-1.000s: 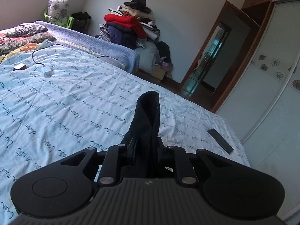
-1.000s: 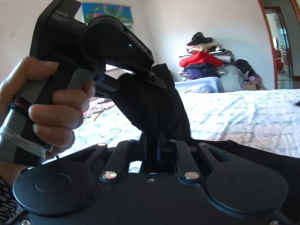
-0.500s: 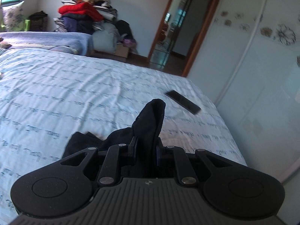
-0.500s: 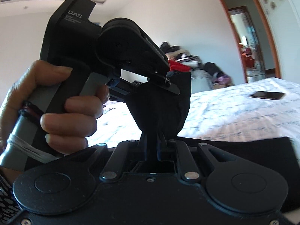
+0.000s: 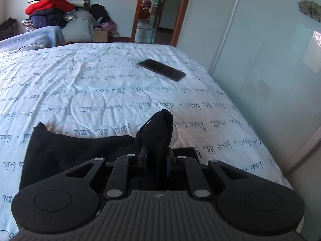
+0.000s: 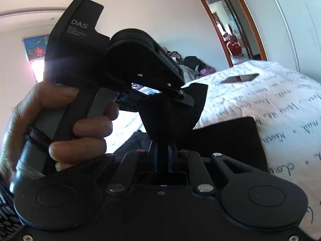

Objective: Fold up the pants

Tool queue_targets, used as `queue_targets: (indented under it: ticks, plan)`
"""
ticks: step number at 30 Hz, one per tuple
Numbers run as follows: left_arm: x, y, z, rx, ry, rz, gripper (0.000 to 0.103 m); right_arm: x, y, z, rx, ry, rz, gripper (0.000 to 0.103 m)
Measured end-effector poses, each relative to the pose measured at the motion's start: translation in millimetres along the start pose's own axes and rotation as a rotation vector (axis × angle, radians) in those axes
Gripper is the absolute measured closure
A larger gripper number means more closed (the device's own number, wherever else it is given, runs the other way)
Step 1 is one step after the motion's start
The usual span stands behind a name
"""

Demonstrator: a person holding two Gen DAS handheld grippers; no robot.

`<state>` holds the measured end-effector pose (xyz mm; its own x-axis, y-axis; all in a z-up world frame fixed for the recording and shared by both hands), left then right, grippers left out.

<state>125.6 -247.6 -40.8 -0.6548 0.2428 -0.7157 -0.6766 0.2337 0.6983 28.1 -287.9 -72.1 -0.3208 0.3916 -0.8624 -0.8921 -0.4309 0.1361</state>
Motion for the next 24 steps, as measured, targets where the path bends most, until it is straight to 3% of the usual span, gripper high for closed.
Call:
queue_targets:
  ticks: [8,9,11,14,18,21,24]
  plan:
    - [18,-17,-25,0.022,-0.072,0.028,0.083,5,13,-24,-0.006,-0.153,-0.002,0.088]
    - [20,-17,-28,0.037,-0.072,0.035,0.073,6,17,-25,0.004,-0.165,-0.002,0.083]
    - [24,-18,-32,0.082,-0.06,0.074,0.066,5,19,-33,0.035,-0.176,0.015,0.073]
    - [24,-14,-27,0.082,-0.039,0.073,0.06,3,33,-41,0.117,-0.134,0.028,0.073]
    - [14,1,3,-0.077,-0.033,-0.047,0.03,-16,61,-58,0.244,-0.106,-0.035,0.07]
    - [7,8,28,-0.256,-0.056,-0.134,0.017,-35,50,-64,0.161,-0.142,-0.05,0.07]
    - [5,11,46,-0.396,-0.115,-0.188,0.015,-45,23,-60,0.071,-0.145,-0.025,0.065]
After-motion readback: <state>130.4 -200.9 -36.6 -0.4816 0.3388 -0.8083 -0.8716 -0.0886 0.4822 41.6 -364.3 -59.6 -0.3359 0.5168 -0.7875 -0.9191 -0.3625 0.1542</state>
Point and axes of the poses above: each gripper's, at about its wrist camera, not at the fingertips, and y roughly against the way its jaws point, z to its left, x to its underside, the point moved 9 cm from there along -y, roughly the way its jaws point, and after that the axes turned 15 degrees about -x, right-handed, at the moved point
